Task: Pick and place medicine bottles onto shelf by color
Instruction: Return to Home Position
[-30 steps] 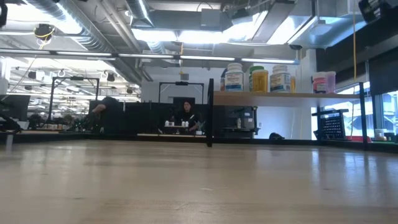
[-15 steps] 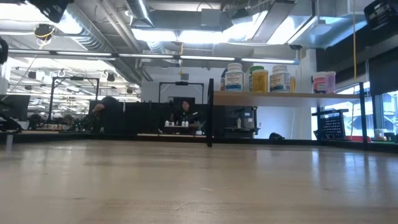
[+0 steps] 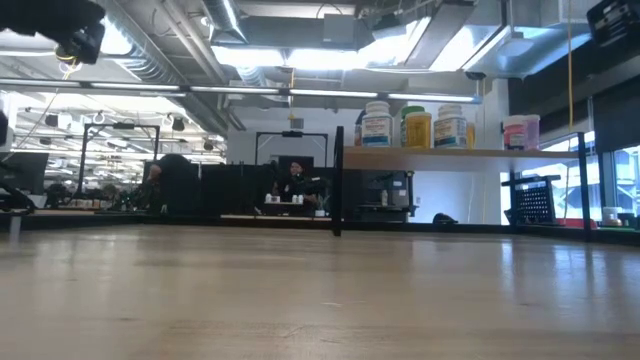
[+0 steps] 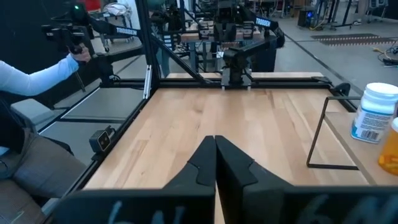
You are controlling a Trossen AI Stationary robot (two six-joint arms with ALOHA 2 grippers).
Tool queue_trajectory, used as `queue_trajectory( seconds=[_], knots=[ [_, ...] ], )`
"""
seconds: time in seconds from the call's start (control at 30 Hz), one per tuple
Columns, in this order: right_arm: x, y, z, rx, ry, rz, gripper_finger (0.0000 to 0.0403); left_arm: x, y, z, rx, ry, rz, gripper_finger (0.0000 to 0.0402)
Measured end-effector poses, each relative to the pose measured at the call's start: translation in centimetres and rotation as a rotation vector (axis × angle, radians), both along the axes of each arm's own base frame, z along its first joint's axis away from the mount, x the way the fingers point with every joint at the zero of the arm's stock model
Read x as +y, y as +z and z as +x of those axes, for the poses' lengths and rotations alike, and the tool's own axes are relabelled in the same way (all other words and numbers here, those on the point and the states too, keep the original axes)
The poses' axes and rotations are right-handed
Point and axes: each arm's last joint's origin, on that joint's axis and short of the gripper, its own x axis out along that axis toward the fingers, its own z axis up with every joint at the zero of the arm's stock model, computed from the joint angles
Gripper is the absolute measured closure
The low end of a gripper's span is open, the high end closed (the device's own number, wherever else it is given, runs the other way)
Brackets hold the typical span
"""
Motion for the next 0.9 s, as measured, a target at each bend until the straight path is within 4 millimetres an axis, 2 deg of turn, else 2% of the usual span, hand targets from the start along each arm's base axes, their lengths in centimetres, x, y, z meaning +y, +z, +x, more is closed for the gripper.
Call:
queue_trajectory(
  seconds=[0.17, 0.43, 0.63, 0.9],
  knots=[
    [0.1, 0.0, 0.0, -0.003, 0.019, -0.008, 0.0402, 0.2, -1.2, -0.2, -0.02, 0.003, -0.021, 0.0401],
    [0.0, 0.3, 0.9, -0.093, 0.015, 0.003, 0.0402, 0.2, -0.9, -0.2, -0.055, -0.023, -0.011, 0.0401],
    [0.0, -1.0, 2.6, -0.141, 0.017, -0.029, 0.0402, 0.1, -0.9, -0.2, -0.053, -0.029, 0.0, 0.0401],
    [-0.1, -3.8, 5.3, -0.213, 0.019, -0.111, 0.0402, -0.5, -1.8, 0.3, -0.105, -0.027, 0.054, 0.0401]
  ],
)
